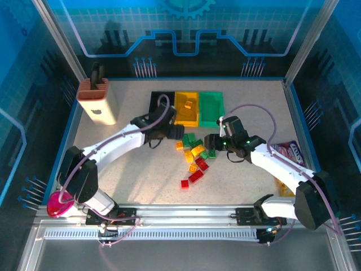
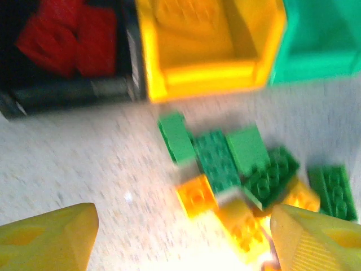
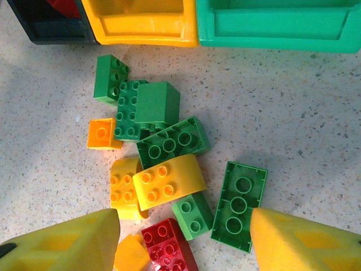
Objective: Sort the legos into containers by color
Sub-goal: Pick up the lego from the middle-left of the table.
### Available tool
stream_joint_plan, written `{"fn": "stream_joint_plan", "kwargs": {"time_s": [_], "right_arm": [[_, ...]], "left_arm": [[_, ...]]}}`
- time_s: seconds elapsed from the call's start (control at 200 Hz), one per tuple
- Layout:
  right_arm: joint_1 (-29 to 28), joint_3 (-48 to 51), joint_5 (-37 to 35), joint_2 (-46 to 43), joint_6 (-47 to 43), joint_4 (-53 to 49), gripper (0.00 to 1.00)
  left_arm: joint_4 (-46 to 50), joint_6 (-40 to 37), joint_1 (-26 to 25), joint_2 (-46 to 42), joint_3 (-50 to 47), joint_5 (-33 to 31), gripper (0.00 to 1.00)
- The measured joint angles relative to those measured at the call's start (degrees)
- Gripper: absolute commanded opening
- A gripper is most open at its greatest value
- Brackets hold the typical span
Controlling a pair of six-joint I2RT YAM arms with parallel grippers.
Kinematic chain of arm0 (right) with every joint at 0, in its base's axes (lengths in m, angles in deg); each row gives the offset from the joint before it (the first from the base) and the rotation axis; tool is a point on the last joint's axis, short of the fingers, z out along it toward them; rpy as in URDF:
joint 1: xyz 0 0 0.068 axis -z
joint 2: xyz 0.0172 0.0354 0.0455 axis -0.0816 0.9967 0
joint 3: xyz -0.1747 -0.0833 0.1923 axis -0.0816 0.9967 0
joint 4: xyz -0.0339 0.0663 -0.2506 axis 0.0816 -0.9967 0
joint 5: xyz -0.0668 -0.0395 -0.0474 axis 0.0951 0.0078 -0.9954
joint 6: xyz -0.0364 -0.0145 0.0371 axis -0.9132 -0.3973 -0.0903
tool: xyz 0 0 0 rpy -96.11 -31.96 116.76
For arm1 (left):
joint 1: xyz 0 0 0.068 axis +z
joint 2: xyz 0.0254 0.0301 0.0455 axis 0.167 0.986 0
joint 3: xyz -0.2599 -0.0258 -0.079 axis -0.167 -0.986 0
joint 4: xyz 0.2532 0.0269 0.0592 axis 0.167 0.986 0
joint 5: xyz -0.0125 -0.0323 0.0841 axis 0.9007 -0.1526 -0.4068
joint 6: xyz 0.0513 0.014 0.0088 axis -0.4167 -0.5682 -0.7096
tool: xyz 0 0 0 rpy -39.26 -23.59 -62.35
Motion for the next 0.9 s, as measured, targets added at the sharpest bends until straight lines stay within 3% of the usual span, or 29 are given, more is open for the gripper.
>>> {"fn": "stream_joint_plan", "kwargs": {"time_s": [0.185,0.435,0.901], "right_arm": [[0.0,-0.4,0.1,2.0,0.0,0.2,0.64],[0.0,-0.5,0.5,2.6,0.8,1.1,0.64],[-0.1,-0.5,0.4,1.7,1.1,1.3,0.64]], "left_arm": [[4.1,5.2,-9.6,-0.5,-5.8,0.4,0.8],[8.5,13.9,-20.4,-0.1,-6.4,0.9,0.77],[10.1,20.5,-25.7,7.3,-6.4,2.0,0.7]]}}
